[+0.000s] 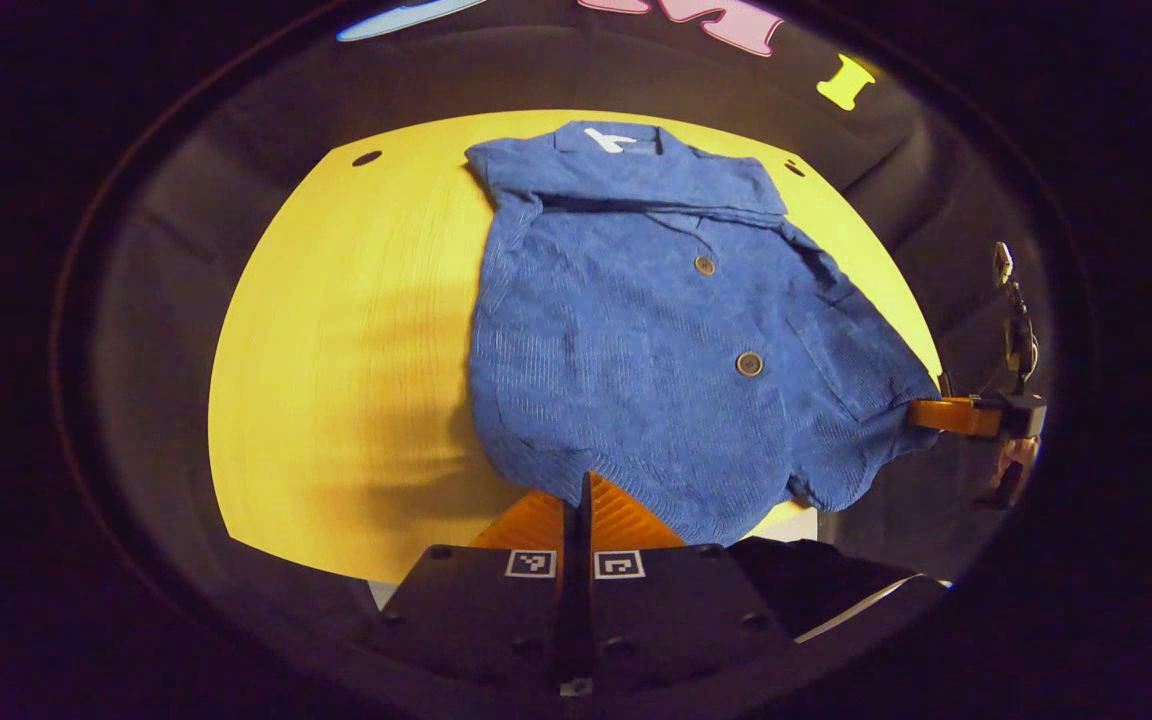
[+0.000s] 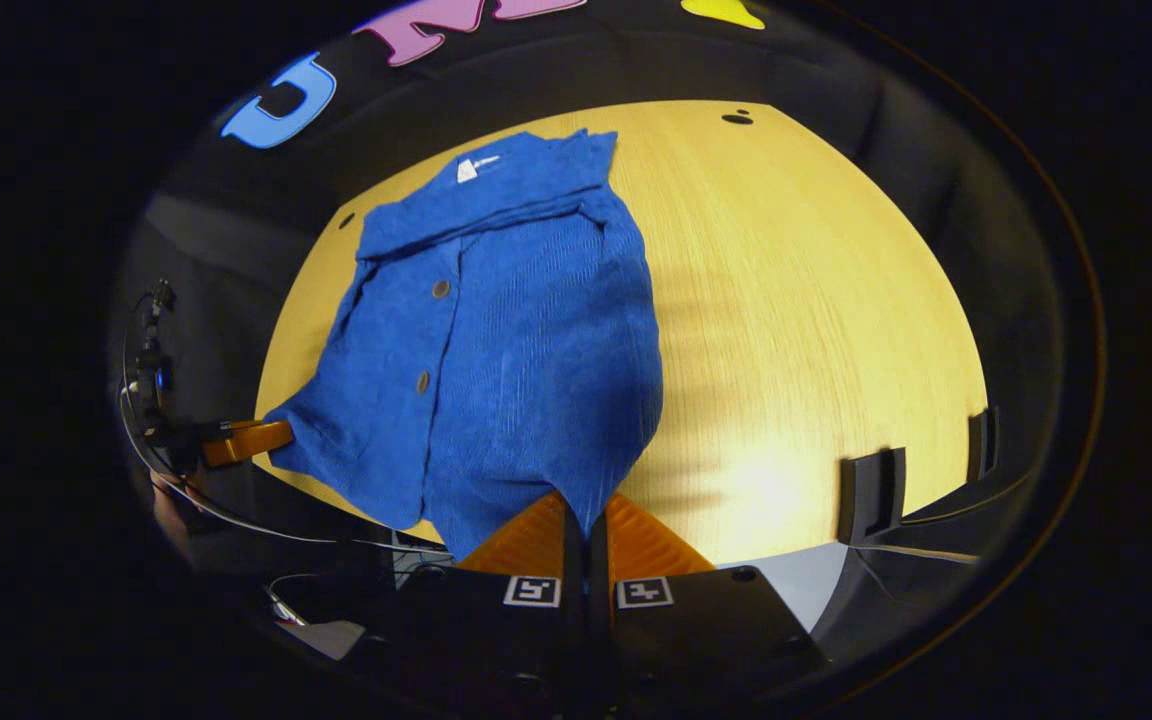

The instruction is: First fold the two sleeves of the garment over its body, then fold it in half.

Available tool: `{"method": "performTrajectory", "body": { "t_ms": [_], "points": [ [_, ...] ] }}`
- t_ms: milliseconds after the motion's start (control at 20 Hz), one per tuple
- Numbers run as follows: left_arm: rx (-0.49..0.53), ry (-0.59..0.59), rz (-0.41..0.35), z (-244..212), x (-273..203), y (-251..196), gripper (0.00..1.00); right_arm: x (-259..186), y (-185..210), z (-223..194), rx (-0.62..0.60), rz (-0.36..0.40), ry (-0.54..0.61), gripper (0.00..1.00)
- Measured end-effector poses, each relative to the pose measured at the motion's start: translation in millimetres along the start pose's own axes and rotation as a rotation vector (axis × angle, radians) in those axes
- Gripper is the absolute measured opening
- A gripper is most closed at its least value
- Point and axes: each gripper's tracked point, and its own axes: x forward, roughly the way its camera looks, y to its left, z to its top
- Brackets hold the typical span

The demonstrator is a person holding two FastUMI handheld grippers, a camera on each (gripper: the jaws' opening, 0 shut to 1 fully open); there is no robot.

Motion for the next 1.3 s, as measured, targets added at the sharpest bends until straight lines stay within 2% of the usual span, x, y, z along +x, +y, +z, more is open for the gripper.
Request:
{"method": "performTrajectory", "body": {
  "t_ms": [300,600,700,900,1100,1300],
  "points": [
    [-0.025,-0.142,-0.079,83,-36,-7,0.00,-27,14,77,0.006,0.044,-0.121,0.06],
    [-0.022,-0.216,-0.032,161,-53,19,0.00,-28,18,188,0.022,0.079,-0.229,0.06],
    [-0.057,-0.234,-0.024,190,-54,30,0.00,-20,21,227,0.024,0.087,-0.250,0.05],
    [-0.177,-0.263,-0.056,255,-39,47,0.00,7,31,311,0.044,0.104,-0.284,0.05],
    [-0.347,-0.277,-0.091,320,2,62,0.00,67,42,389,0.046,0.089,-0.298,0.05],
    [-0.371,-0.269,-0.055,355,49,90,0.00,135,51,439,0.094,0.116,-0.276,0.05]
  ]
}}
